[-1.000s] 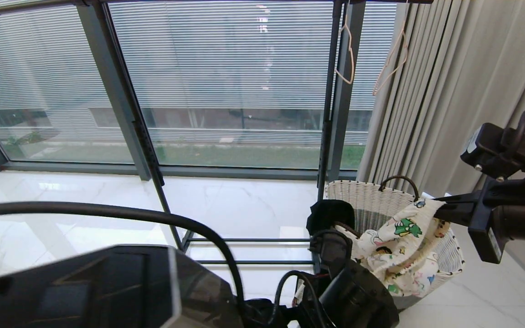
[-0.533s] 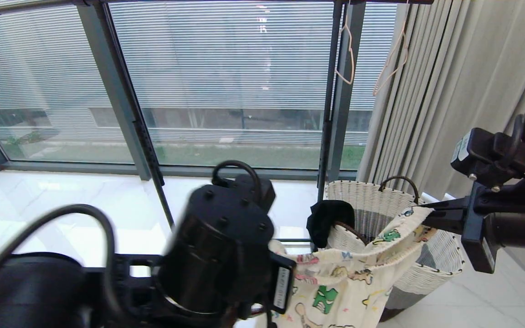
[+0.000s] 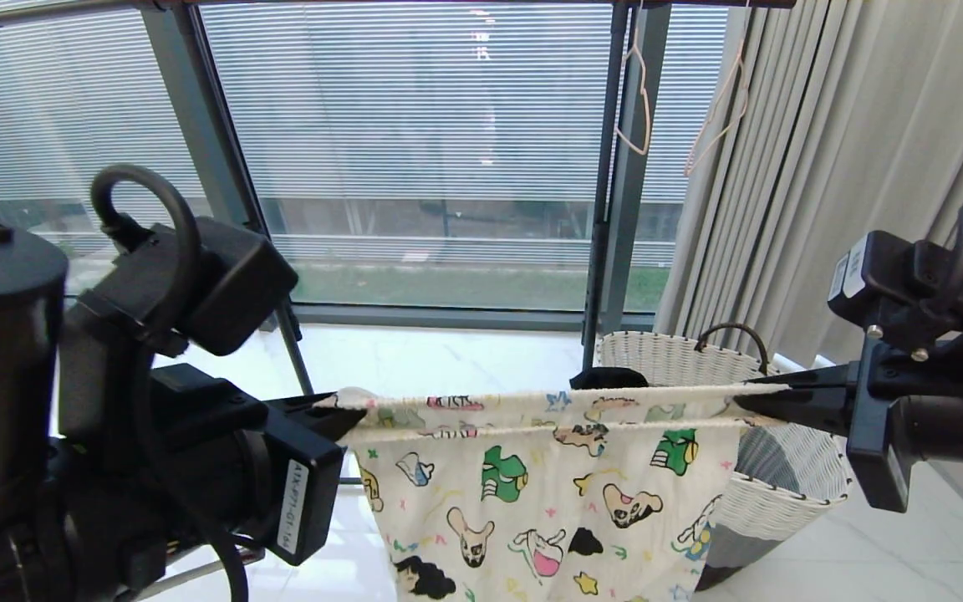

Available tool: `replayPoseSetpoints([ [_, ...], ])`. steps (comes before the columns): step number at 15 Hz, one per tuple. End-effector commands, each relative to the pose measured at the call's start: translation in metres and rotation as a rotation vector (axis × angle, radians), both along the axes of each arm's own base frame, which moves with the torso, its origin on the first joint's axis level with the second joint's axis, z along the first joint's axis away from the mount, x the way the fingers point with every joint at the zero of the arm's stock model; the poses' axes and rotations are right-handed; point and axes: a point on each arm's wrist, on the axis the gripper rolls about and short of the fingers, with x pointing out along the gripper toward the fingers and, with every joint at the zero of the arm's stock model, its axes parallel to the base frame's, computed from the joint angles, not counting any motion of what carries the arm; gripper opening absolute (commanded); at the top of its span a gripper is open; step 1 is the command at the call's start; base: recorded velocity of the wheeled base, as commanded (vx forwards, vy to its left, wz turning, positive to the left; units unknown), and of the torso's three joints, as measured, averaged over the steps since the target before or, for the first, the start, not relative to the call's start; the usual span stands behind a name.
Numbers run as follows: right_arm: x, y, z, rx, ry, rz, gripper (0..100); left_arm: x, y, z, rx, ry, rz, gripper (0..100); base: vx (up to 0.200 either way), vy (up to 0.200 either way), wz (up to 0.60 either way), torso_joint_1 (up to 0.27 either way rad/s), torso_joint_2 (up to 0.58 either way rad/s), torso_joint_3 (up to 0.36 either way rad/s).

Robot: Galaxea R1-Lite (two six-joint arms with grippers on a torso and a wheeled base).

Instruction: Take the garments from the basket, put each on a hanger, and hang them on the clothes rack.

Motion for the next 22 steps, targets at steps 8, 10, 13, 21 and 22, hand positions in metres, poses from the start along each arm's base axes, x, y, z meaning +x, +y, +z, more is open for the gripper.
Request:
replayPoseSetpoints([
  [8,0.022,-0.002,0.066,0.086,-0.084,-0.042,0,0.016,0.006,0.039,-0.045,-0.101,-0.102,0,0.000,0.000,0.00,0.000,0.00,0.000],
  [10,0.019,-0.004,0.068,0.082,-0.079,-0.042,0,0.018,0.003,0.036,-0.037,-0.128,-0.115,0,0.000,0.000,0.00,0.000,0.00,0.000],
  [13,-0.004,-0.019,0.072,0.071,-0.058,-0.034,0,0.022,0.002,0.023,0.007,-0.180,-0.167,0,0.000,0.000,0.00,0.000,0.00,0.000],
  [21,-0.069,-0.051,0.043,0.005,0.067,0.118,0,0.047,-0.012,0.042,-0.095,-0.179,-0.347,0,0.000,0.000,0.00,0.000,0.00,0.000],
  [22,-0.069,-0.050,0.043,0.005,0.067,0.118,0,0.048,-0.013,0.041,-0.092,-0.177,-0.346,0,0.000,0.000,0.00,0.000,0.00,0.000],
])
